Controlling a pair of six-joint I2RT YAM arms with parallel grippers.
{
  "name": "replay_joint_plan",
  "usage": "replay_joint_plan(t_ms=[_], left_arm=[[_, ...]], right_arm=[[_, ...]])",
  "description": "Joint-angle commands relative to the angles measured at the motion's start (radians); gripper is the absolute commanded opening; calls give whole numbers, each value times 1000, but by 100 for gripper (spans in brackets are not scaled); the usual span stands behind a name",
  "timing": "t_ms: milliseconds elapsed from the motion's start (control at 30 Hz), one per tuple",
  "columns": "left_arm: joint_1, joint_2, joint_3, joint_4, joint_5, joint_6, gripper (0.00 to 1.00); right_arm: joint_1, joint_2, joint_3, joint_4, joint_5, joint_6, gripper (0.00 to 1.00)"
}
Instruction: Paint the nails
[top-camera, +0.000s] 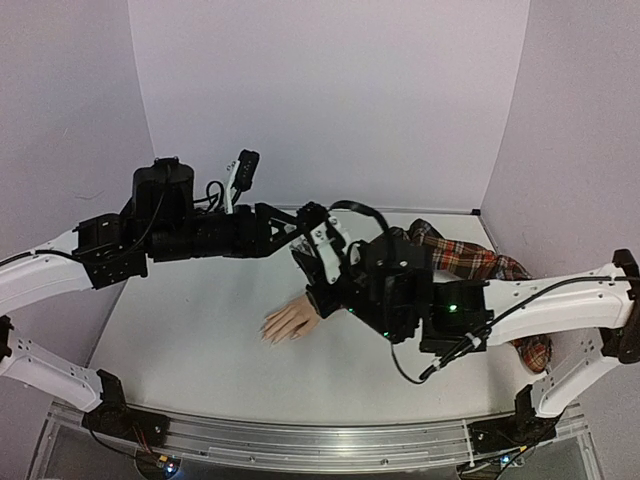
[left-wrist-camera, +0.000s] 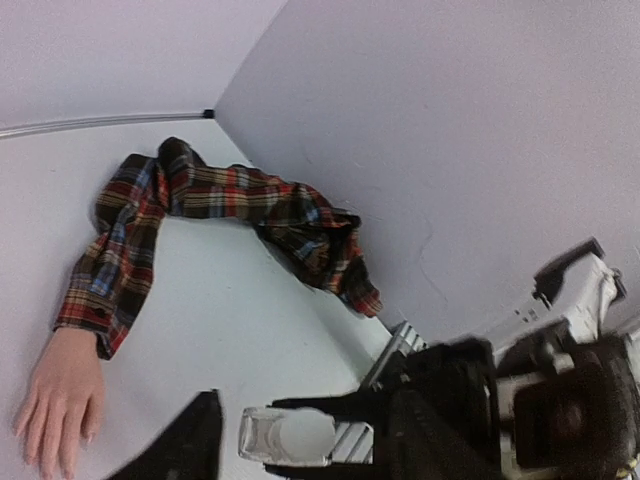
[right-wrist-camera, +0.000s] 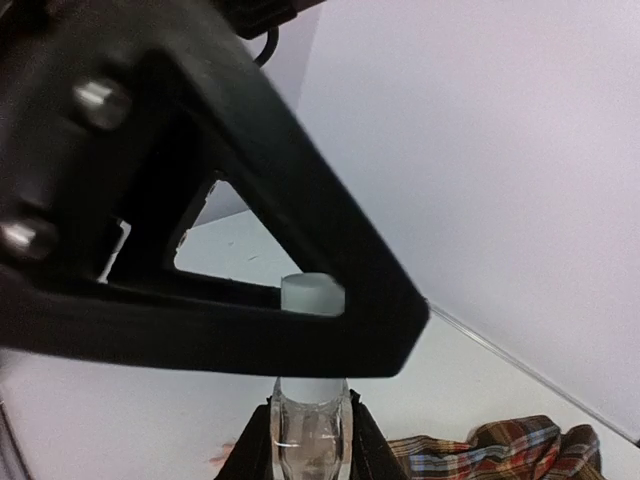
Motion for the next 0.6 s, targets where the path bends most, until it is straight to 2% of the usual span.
replay_joint_plan(t_ms=[0, 133, 267, 433, 567], left_arm=[[-2, -115, -70, 161, 170, 29, 72], [-1, -160, -123, 232, 242, 40, 74], [-2, -126, -103, 245, 306, 48, 67], [-1, -101, -89, 271, 359, 57, 45], [-1, -88, -87, 280, 396, 56, 34]], right_arm=[[-111, -170, -95, 16, -584, 161, 0], [-188, -215, -119, 16, -888, 263, 0], [-229, -212, -95, 29, -1091, 326, 0], [-243, -187, -58, 34, -1139, 359, 0], [-245, -181, -55, 44, -1109, 366, 0]])
